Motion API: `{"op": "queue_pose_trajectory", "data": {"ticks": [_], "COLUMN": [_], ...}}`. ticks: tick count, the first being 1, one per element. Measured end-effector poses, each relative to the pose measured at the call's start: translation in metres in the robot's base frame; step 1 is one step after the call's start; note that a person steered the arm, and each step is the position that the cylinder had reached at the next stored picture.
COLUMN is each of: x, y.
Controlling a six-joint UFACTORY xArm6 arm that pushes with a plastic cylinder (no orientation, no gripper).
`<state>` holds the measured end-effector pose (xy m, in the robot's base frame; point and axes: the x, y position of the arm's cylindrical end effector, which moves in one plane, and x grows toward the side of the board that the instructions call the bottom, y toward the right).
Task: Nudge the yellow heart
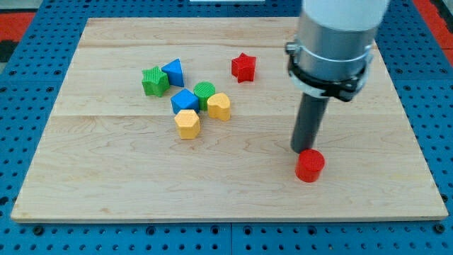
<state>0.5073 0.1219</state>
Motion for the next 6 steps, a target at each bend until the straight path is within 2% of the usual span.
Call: {"op": "queue_pose_trajectory", "data": {"ticks": [1,2,4,5,6], "x": [-0.025,-0.068,-0.105,-0.107,-0.088], "y": [0.012,-0.015,-0.103,-0.139,-0.175]}}
